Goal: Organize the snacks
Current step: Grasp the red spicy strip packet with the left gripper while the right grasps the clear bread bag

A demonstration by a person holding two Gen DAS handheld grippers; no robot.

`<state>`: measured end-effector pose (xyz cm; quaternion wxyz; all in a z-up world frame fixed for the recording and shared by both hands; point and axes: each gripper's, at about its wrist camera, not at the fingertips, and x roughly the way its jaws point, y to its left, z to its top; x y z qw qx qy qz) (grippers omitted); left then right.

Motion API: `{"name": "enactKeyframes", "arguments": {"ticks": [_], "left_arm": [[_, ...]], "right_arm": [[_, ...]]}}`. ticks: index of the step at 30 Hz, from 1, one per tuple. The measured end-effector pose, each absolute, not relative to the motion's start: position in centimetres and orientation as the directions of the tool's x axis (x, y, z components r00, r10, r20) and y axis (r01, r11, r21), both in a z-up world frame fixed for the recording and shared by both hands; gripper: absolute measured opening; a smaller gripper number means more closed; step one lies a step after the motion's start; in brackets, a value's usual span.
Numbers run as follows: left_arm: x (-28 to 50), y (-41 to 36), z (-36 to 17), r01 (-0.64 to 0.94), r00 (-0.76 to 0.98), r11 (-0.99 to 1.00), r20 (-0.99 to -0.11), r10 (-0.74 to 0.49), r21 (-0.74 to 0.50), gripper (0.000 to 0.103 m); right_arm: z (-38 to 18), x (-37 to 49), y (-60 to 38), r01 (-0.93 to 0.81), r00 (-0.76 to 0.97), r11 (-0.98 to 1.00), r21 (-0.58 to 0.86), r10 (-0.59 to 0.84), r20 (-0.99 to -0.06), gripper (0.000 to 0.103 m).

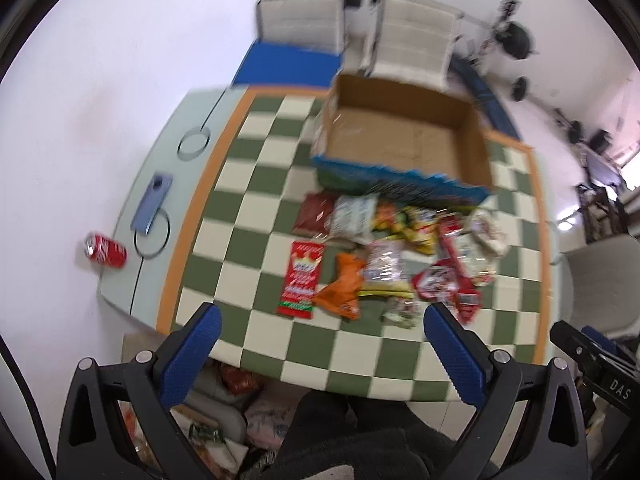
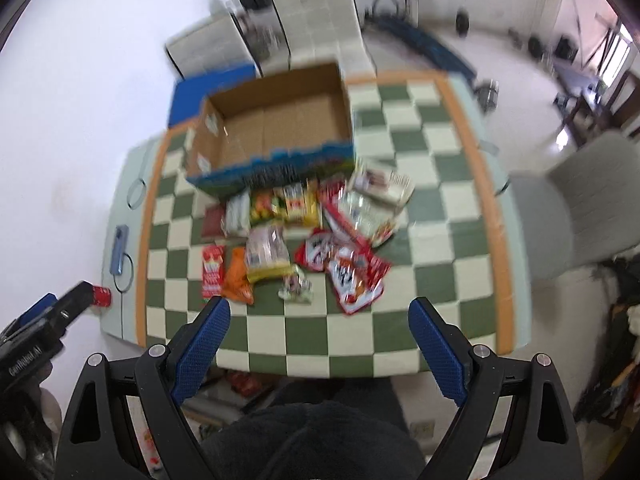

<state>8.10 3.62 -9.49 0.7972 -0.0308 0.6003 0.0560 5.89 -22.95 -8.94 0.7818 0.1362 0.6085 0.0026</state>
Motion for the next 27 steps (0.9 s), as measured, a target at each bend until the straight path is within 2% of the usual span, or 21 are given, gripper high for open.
{"name": "enactKeyframes", "arguments": {"ticks": [6,10,16,20,22,25,27], "left_arm": [[11.5,7.3,-19.0,-0.196,0.125,0.979,-0.989,0.082,0.056,0.103],[13.5,9.3,-24.7,-0.206,0.051,0.976,-0.995,0.084,0.072,0.102],[16.1,10.1,-33.6,-0.135,-0.062,0.989,-0.996,0.057,0.065,0.101],[16.6,9.5,-37.4,-0.082,-0.118,0.996,-0.992,0.035,0.045,0.1],[16.5,9.3,-38.5,-0.057,-0.136,0.996,-0.989,0.058,0.067,0.094],[15.9,9.3,-39.4,-0.045,-0.144,0.999,-0.989,0.015,0.022,0.073],[15.4,9.4,-39.1,-0.058,-0.134,0.998,-0.99,-0.036,-0.029,0.052]], "right_arm": [[-20.5,11.6,-19.3,0.119,0.1,0.963,0.242,0.23,-0.968,0.093],[-26.3,15.2,-16.1,0.078,0.019,0.964,0.253,0.253,-0.967,0.093],[-33.3,19.8,-11.8,0.036,-0.077,0.972,0.234,0.236,-0.969,0.093],[-36.8,21.7,-10.0,0.043,-0.127,0.971,0.237,0.241,-0.962,0.093],[-38.1,22.1,-9.2,0.053,-0.155,0.969,0.242,0.247,-0.956,0.093],[-39.4,22.4,-8.3,0.055,-0.175,0.97,0.237,0.243,-0.954,0.093],[-40.3,22.5,-7.6,0.057,-0.194,0.971,0.23,0.237,-0.952,0.093]]}}
